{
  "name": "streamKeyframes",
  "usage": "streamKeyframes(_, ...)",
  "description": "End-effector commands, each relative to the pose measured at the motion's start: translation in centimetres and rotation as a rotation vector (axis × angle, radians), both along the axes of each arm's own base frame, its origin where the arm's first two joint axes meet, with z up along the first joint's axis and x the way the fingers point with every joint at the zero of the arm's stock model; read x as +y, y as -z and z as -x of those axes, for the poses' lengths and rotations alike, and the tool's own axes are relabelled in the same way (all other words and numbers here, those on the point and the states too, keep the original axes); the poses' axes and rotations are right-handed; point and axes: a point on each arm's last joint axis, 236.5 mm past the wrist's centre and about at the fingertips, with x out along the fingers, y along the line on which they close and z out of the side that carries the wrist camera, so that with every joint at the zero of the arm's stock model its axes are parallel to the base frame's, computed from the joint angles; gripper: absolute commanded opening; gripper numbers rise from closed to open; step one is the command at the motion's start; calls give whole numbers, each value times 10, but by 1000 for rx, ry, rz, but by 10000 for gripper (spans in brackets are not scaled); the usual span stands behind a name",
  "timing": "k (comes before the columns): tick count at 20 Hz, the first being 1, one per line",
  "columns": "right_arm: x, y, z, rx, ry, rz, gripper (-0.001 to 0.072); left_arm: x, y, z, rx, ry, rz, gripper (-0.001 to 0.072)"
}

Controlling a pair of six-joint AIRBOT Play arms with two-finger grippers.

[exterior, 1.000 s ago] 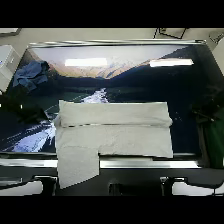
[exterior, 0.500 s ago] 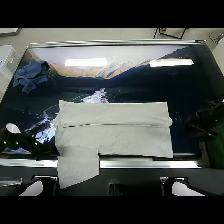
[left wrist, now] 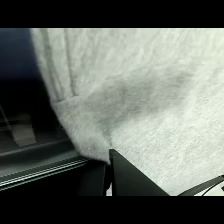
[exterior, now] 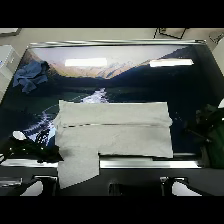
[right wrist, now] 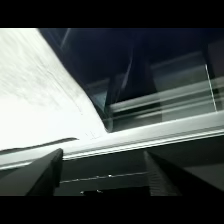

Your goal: Fold the clothes and pants, and hang the long-sleeved shirts on hangers.

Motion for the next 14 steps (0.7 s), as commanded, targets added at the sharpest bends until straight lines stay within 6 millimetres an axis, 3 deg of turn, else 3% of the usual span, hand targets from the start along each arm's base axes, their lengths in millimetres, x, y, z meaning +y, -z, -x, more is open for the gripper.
streamKeyframes(1,15,27,30,52,-16,-36,621,-6,-1,2,0,21,11,28)
streamKeyframes(4,31,48,48,74,-37,-96,618,-5,-1,1,-6,20,8,28)
streamKeyframes(9,64,68,42,-3,10,-205,612,-4,-4,-6,-23,19,4,28)
streamKeyframes(14,67,80,41,-30,32,-197,558,-3,-4,-7,-28,19,2,28)
